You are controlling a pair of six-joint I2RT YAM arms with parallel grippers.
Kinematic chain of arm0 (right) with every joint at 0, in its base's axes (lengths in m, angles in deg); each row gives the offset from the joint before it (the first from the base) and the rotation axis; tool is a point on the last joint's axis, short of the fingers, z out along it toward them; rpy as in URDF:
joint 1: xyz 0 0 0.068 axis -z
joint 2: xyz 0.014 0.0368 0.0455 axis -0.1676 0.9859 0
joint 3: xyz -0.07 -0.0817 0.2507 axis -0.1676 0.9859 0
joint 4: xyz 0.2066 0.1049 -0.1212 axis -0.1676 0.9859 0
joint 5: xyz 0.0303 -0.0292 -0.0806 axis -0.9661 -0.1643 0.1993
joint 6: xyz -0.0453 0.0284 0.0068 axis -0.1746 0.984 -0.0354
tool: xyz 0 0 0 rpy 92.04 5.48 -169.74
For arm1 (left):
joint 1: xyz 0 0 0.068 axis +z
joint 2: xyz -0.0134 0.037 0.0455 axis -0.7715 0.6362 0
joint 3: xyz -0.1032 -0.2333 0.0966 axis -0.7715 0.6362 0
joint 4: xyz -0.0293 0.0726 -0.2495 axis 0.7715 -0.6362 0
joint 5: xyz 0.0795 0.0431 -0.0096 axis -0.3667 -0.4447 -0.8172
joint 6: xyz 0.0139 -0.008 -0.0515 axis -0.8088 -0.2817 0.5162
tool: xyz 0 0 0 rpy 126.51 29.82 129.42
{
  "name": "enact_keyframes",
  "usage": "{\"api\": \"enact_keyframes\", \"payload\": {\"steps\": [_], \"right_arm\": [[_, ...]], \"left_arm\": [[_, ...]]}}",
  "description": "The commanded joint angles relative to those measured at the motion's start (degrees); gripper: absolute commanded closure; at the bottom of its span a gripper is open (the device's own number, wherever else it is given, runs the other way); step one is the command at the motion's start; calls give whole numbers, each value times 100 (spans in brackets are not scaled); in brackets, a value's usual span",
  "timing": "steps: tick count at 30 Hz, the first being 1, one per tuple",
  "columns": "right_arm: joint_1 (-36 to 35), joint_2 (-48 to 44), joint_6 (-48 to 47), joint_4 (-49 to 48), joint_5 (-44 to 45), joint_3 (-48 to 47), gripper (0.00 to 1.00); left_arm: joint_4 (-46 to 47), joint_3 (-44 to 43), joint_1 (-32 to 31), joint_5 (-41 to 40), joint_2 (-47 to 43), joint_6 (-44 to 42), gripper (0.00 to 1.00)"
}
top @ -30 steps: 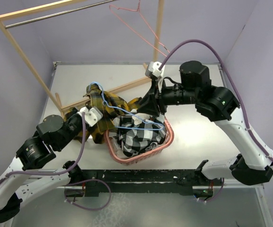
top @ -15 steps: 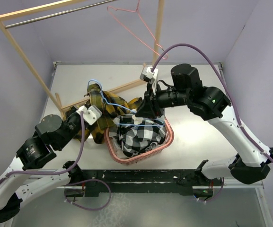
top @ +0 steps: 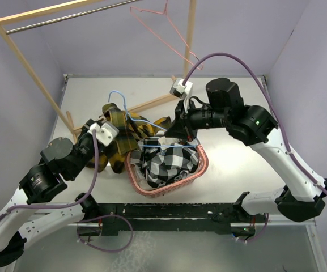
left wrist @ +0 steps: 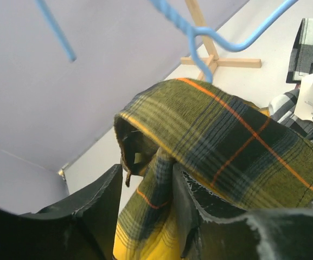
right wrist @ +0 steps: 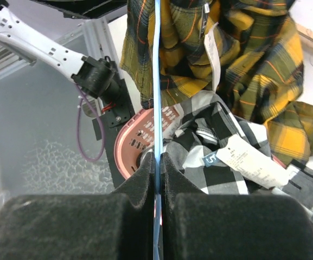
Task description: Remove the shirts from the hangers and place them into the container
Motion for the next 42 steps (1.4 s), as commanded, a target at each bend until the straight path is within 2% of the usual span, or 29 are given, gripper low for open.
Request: {"api": "enact_keyframes", "payload": {"steps": [1, 4, 11, 16, 22, 26, 30, 37, 42], "right_arm": [[5, -367, 95, 161, 517, -201, 100], [7, -458, 19, 492, 740, -356, 100], [7, -578, -87, 962, 930, -819, 100], [7, -581, -97, 1239, 1096, -1531, 100], [3, -587, 4, 1223, 2041, -2036, 100], [7, -671, 42, 462, 2830, -1703, 100], [7, -763, -68, -921, 3523, -980, 100], [7, -373, -380, -3429, 4190, -129, 100], [7, 406, -649, -4197, 4551, -467, 100]], "left_arm": [[-94, -210, 18, -418, -79, 738, 53], [-407, -280, 22, -537, -198, 1076, 53], [-478, -272, 21, -657, -741, 1481, 52], [-560, -175, 17, -721, -937, 1636, 53], [-578, 34, 21, -802, -890, 1775, 52], [-518, 215, 17, -889, -825, 1904, 53], [-464, 456, 21, -955, -776, 2057, 53], [-228, 769, 17, -1071, -829, 2273, 54], [-215, 842, 18, -1135, -943, 2351, 54]]}}
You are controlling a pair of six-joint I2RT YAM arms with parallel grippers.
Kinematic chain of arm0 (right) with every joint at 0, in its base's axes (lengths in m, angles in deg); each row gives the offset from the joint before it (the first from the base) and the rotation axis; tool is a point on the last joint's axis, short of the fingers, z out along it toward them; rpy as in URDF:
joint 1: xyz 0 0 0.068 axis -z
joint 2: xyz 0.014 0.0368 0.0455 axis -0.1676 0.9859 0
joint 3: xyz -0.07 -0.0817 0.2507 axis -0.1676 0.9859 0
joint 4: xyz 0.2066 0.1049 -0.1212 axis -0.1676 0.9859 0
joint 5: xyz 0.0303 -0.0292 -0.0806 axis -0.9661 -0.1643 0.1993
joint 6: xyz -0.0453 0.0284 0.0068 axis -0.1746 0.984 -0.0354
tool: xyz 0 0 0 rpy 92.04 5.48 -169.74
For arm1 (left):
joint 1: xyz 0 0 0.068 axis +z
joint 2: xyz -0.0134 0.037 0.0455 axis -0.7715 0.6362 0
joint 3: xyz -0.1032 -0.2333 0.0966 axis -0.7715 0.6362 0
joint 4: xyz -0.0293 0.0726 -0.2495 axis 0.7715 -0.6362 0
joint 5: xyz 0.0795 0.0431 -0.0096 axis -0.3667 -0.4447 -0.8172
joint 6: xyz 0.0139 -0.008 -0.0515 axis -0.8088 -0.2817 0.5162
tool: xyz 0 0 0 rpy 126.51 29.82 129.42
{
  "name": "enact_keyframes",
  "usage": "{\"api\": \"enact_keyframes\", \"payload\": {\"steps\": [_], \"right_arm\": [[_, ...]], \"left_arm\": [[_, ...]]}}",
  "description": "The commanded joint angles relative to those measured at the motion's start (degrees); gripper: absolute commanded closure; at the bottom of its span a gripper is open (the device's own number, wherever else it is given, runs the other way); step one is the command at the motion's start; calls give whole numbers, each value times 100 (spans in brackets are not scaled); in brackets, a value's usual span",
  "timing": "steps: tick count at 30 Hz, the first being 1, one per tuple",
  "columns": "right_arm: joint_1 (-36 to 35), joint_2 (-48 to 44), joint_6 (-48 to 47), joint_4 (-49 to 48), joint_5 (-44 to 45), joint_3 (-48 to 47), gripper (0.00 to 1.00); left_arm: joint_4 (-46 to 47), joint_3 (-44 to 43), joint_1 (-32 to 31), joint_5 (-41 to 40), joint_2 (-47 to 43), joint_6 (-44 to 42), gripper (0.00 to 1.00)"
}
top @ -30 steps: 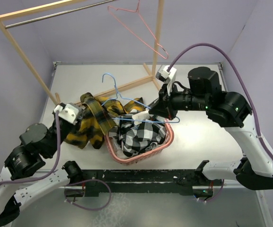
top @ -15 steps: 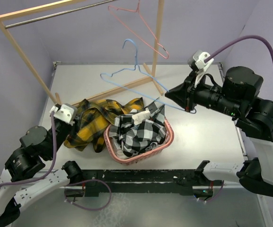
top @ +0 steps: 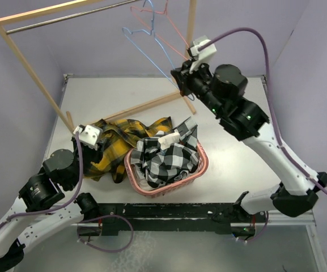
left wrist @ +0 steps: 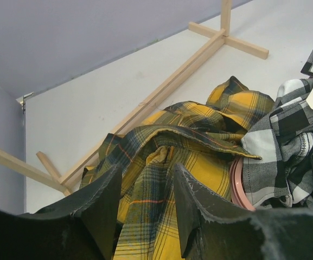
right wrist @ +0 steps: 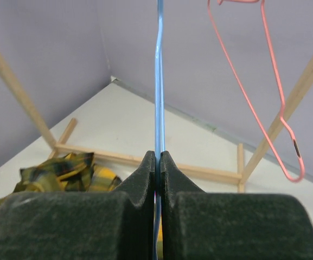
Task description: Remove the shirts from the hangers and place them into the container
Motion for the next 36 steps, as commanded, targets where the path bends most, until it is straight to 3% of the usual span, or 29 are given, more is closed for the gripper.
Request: {"api": "enact_keyframes", "payload": {"steps": [1, 5, 30, 36], "right_arm": [[5, 492, -401, -1678, 630, -400, 100], [5, 951, -655, -2201, 808, -584, 100], [14, 3015, -799, -1200, 667, -3053, 100], [22, 3120, -786, -1142, 712, -2994, 100]], "left_arm": [[338, 57, 17, -178, -149, 246, 54], [339, 98, 18, -172, -261, 259, 54], [334, 125, 19, -68, -253, 264, 55], [347, 132, 21, -67, -266, 268, 55]]}}
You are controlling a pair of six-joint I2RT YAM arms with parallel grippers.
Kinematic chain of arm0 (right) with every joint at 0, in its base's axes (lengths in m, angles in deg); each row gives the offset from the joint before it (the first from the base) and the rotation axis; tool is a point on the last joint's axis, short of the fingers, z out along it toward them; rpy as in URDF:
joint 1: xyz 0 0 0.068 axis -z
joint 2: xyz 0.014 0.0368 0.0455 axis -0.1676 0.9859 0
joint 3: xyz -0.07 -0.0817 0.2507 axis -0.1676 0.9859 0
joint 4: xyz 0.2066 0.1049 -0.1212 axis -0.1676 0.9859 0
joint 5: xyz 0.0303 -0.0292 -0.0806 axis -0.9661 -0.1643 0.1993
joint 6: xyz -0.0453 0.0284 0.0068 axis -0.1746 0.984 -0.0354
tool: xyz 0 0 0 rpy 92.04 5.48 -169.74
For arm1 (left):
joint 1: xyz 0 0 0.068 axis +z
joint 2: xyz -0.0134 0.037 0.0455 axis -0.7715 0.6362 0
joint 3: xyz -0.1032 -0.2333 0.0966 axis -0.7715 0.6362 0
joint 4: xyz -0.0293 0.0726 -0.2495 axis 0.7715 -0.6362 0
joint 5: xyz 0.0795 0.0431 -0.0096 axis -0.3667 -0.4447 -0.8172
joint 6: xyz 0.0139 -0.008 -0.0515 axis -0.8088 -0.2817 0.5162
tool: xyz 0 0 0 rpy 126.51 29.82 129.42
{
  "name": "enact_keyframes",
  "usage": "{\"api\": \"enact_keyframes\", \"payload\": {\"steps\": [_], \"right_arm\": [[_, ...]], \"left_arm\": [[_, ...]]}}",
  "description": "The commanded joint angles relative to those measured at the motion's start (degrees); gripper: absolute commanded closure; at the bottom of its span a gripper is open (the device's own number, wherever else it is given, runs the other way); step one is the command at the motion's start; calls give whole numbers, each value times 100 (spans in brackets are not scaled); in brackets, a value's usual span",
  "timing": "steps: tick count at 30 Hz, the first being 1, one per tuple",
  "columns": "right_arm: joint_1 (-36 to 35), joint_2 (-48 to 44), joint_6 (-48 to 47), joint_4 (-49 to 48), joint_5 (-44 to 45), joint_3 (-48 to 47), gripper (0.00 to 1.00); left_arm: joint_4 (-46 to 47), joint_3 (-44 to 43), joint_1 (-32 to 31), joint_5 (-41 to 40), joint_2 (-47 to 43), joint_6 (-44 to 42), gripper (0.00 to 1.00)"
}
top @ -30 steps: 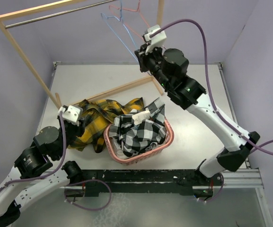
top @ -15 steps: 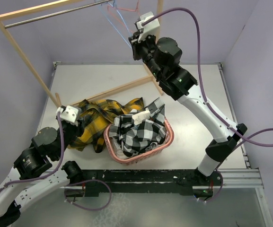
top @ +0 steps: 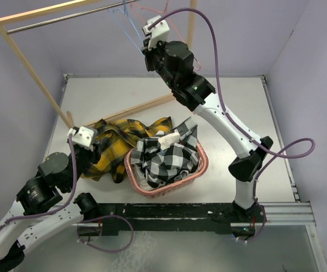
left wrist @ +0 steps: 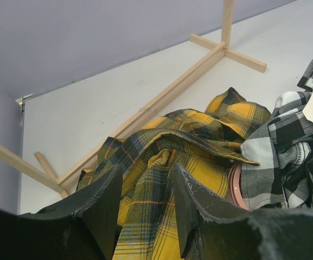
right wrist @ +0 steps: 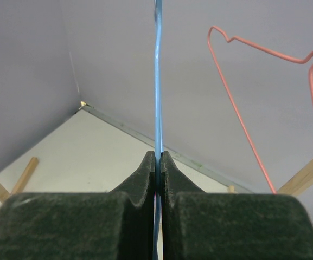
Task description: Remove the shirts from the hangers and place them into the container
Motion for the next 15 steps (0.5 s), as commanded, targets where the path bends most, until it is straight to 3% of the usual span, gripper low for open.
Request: {"api": "enact_keyframes", "payload": {"steps": [1, 6, 7, 9, 11, 15], "right_arm": [[20, -171, -21, -182, 100, -173, 100], [29, -420, 9, -265, 153, 400, 100], [29, -521, 6, -273, 164, 564, 95], [29, -811, 31, -335, 137, 983, 59], [24, -1233, 101, -572, 332, 1527, 36], [16, -2581, 558, -515, 101, 2992, 22]], "left_arm": [[217, 21, 20, 22, 14, 102, 54], [207, 16, 19, 88, 84, 82, 53], [190, 8, 18, 89, 97, 86, 53], [150, -11, 19, 180, 155, 86, 48], [132, -8, 20, 193, 228, 136, 33], [98, -81, 18, 67, 521, 277, 5]]}}
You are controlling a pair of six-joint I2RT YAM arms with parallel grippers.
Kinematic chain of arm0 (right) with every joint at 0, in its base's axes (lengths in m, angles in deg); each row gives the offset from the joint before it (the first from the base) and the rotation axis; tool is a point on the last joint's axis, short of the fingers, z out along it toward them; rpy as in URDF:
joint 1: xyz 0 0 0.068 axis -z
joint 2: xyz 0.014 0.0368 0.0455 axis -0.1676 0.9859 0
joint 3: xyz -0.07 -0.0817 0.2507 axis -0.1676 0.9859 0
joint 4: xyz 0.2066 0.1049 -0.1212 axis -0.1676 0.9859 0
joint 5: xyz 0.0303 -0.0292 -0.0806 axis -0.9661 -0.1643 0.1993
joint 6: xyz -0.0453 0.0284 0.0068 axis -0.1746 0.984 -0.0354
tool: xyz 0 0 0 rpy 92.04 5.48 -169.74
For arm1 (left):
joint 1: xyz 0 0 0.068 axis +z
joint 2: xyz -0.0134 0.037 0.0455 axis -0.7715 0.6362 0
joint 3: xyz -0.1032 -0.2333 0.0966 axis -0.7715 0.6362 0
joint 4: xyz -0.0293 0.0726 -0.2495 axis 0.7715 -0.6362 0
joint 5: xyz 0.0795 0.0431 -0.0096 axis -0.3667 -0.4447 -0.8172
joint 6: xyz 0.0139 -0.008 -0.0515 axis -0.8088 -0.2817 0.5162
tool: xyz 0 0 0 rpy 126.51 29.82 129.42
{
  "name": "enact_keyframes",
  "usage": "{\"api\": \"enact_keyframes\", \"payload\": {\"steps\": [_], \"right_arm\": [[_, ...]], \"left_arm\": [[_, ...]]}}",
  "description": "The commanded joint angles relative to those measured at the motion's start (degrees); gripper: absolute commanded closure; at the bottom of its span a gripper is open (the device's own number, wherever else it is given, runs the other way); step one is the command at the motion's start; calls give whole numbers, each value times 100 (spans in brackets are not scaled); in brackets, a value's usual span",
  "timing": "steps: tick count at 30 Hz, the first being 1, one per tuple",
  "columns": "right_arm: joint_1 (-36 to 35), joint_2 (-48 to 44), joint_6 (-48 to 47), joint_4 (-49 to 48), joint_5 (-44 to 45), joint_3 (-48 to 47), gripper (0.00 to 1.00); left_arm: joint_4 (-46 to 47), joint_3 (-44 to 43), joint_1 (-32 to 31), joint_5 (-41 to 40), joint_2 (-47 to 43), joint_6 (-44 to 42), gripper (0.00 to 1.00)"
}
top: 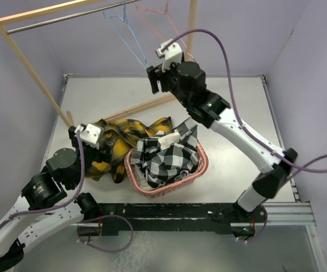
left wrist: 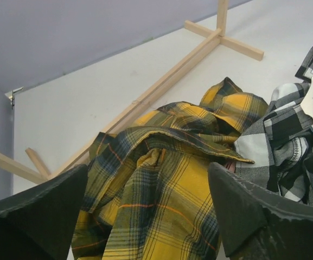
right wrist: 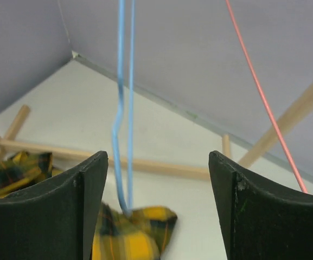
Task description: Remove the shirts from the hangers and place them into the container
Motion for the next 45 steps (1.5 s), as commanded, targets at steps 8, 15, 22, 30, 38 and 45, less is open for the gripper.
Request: {"api": "enact_keyframes", "payload": {"steps": [8, 15, 22, 30, 38, 45], "right_arm": [[10, -3698, 1562, 399, -941, 3279, 19], [1, -4545, 1927, 951, -856, 4479, 18], [0, -4961, 1948, 993, -543, 4960, 17], [1, -5325, 1951, 1237, -374, 5372, 16], [1, -5781, 1989, 1363, -365, 5500, 16], [1, -5923, 2002, 1501, -378, 5554, 16]], "left_arm": [[-382, -1065, 26, -661, 1494, 1005, 1], [-829, -2222, 759, 433, 2598, 1463, 1], [-1033, -3832, 1900, 2298, 3776, 1215, 1], [-1277, -3441, 4165, 4551, 4054, 1274, 1], [-1094, -1669, 4456, 5178, 3098, 1875, 3], [-1149, -1071, 4456, 4932, 3156, 1949, 5]]}}
